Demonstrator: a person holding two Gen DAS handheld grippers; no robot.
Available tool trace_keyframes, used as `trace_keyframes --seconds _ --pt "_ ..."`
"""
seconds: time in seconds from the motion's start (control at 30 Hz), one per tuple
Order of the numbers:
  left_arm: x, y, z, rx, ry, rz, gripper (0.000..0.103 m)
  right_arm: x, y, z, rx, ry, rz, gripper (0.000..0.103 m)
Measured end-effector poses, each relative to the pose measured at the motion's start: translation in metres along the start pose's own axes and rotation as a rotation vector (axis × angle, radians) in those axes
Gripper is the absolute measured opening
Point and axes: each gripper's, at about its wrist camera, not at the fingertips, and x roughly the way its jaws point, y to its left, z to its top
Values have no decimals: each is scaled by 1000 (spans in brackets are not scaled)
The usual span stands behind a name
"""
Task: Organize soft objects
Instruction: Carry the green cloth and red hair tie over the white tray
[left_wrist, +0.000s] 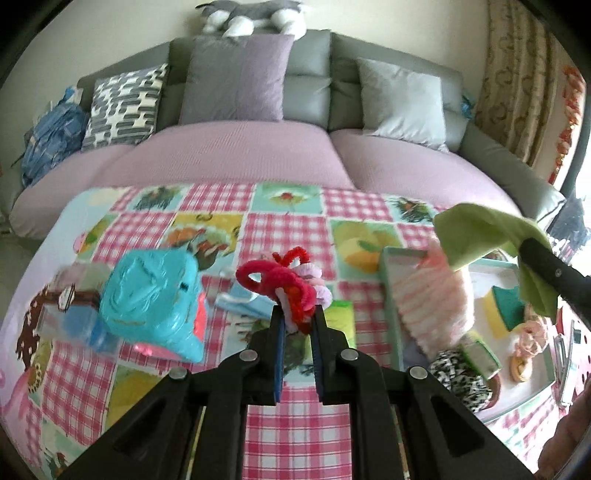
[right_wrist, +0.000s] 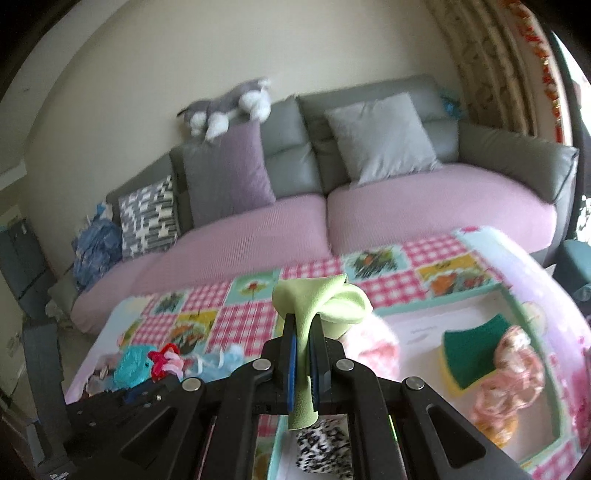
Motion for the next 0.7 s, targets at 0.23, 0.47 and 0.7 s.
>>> trace_keyframes --seconds 0.23,0.47,0.7 --pt "-8 -39 10 98 -22 -36 13 -40 -29 15 40 -111 -87 6" --pt "-11 -96 16 230 -36 -110 13 -64 -64 21 97 -159 -173 6" --pt "5 -145 10 324 0 -192 13 -59 -91 19 134 -126 -186 6"
